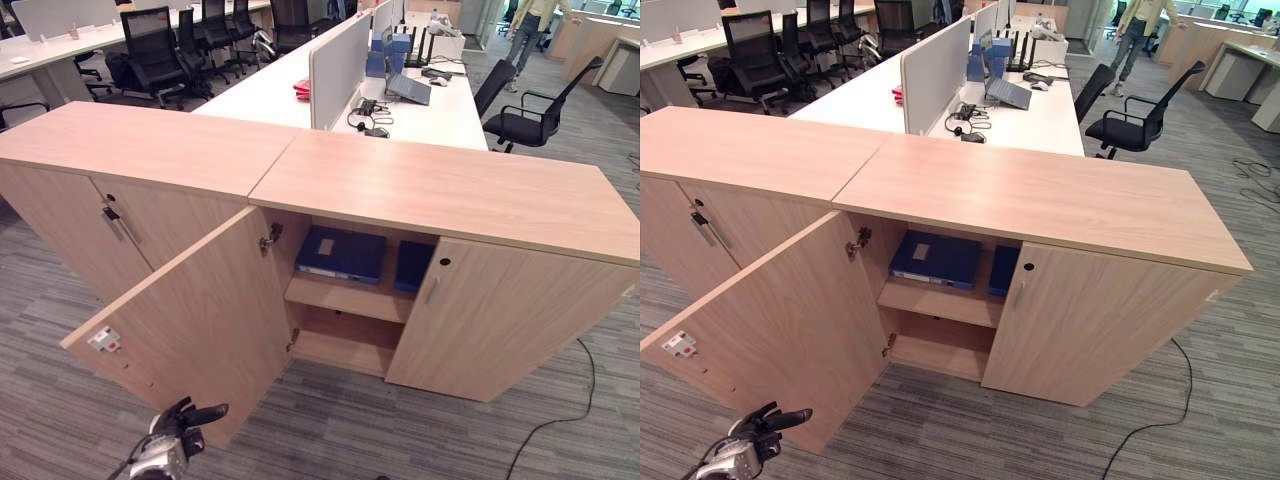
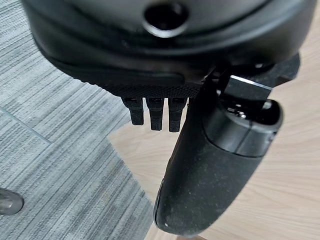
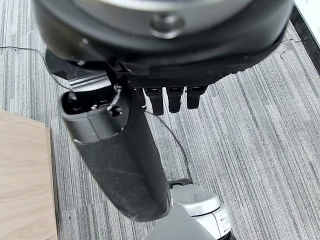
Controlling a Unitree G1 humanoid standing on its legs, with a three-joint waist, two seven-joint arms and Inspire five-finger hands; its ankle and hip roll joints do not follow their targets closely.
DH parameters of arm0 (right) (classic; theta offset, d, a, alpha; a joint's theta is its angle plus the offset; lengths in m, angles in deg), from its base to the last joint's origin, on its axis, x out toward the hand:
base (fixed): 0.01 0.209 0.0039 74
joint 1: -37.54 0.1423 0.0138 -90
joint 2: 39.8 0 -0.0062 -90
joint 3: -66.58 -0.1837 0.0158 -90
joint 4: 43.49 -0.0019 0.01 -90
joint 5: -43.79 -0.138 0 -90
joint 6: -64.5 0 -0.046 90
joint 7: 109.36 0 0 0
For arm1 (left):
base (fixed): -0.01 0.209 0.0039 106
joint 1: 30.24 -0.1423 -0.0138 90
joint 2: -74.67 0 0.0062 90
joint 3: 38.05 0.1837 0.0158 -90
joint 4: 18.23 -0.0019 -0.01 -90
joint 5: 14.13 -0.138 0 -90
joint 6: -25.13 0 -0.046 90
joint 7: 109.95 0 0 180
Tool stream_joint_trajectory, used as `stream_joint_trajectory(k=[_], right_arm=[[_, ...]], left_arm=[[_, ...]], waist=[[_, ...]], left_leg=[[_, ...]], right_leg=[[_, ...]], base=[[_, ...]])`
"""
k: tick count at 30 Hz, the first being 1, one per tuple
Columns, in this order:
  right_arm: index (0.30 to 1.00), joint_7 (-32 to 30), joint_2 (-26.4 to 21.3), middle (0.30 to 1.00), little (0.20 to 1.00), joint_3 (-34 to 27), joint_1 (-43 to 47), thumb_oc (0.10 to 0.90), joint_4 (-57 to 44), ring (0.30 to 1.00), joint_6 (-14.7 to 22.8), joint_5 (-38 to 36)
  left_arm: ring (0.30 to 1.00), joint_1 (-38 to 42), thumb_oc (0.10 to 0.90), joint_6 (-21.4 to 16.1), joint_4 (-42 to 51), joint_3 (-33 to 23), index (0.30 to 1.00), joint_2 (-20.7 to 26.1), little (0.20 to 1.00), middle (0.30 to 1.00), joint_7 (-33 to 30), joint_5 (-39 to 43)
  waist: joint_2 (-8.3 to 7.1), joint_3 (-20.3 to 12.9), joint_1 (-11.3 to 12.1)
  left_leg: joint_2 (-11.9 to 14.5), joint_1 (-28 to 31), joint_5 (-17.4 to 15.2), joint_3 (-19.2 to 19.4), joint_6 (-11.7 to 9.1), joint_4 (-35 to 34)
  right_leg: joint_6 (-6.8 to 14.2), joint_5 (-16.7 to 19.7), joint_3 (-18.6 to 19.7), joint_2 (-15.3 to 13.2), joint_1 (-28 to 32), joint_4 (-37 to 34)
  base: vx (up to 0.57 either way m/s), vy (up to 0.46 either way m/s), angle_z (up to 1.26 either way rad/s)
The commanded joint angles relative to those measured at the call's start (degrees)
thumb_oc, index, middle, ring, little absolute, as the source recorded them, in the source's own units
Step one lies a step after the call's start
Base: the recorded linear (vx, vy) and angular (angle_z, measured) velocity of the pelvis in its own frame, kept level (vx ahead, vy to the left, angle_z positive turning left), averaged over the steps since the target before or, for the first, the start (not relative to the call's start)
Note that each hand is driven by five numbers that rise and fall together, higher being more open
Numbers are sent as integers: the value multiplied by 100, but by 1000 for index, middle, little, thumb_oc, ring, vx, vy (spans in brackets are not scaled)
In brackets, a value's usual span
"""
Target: Put the empty folder in the office cabinet
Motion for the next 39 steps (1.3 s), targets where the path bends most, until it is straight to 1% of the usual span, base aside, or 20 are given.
stream_joint_trajectory(k=[1,4,9,11,13,14,18,19,24,28,32,35,38,39], right_arm=[[900,-6,-408,900,900,166,126,800,350,900,65,115],[900,10,-431,900,900,191,142,800,364,900,42,129],[900,38,-422,900,900,199,146,800,372,900,17,138],[900,67,-407,900,900,175,150,800,388,900,0,151],[900,90,-388,900,900,122,175,800,401,900,-11,148],[900,90,-392,900,900,126,172,800,401,900,-12,148],[900,108,-367,900,900,82,185,800,393,900,-21,184],[900,121,-370,900,900,59,212,800,379,900,-33,198],[900,135,-373,900,900,28,264,800,343,900,-40,209],[900,183,-371,900,900,-19,267,800,329,900,-54,190],[900,203,-359,900,900,-25,254,800,324,900,-59,189],[900,211,-359,900,900,-11,224,800,315,900,-67,184],[900,219,-357,900,900,0,222,800,317,900,-62,188],[900,225,-344,900,900,2,206,800,315,900,-62,170]], left_arm=[[900,883,800,-315,-296,-185,900,661,900,900,-56,123],[900,1176,800,-306,-405,-220,900,774,900,900,-60,330],[900,1079,800,-271,-458,-281,900,654,900,900,24,479],[900,935,800,-225,-554,-295,900,545,900,900,110,432],[900,641,800,-162,-714,-400,900,322,900,900,216,437],[900,633,800,-162,-711,-405,900,319,900,900,217,436],[900,222,800,-87,-917,-596,900,83,900,900,338,378],[900,29,800,-39,-1078,-743,900,14,900,900,376,399],[900,-293,800,46,-1347,-977,900,-30,900,900,491,298],[900,-601,800,122,-1608,-1298,900,83,900,900,565,250],[900,-657,800,131,-1643,-1378,900,167,900,900,568,209],[900,-612,800,120,-1567,-1445,900,458,900,900,502,188],[900,-589,800,106,-1562,-1467,900,565,900,900,482,174],[900,-528,800,99,-1530,-1487,900,738,900,900,437,142]], waist=[[151,-37,-13],[140,-55,-54],[137,-51,-52],[140,-43,-40],[139,-28,-15],[142,-32,-18],[137,-24,31],[128,-26,61],[118,-28,121],[105,-25,193],[108,-21,208],[132,-7,236],[134,-5,236],[137,-6,238]], left_leg=[[-259,-48,-507,-21,-63,-23],[-253,-28,-531,30,-53,-23],[-262,-23,-541,64,-32,-23],[-269,-24,-542,67,-23,-23],[-275,-38,-538,58,-11,-23],[-275,-39,-538,58,-11,-23],[-298,-58,-530,27,5,-23],[-307,-70,-524,5,11,-23],[-317,-85,-520,-16,15,-23],[-344,-79,-522,-63,29,-23],[-352,-73,-525,-79,31,-23],[-372,-75,-517,-101,34,-23],[-376,-78,-514,-102,35,-23],[-382,-77,-518,-106,39,-23]], right_leg=[[477,-558,-12,-204,296,259],[488,-547,22,-206,292,267],[507,-537,42,-218,267,289],[509,-544,32,-232,260,314],[504,-560,24,-251,238,360],[505,-561,24,-252,236,363],[503,-562,-11,-271,220,384],[499,-560,-20,-279,217,388],[500,-556,-58,-297,221,375],[500,-548,-95,-321,240,378],[500,-550,-113,-335,242,393],[506,-555,-156,-359,247,433],[509,-559,-171,-366,242,441],[516,-556,-181,-374,237,454]], base=[[9,7,-12],[4,7,-6],[-1,8,-2],[-5,25,-11],[-12,31,-9],[-5,19,-4],[0,0,0],[0,0,0],[-2,15,9],[2,8,7],[0,4,3],[0,0,0],[0,0,0],[0,0,0]])
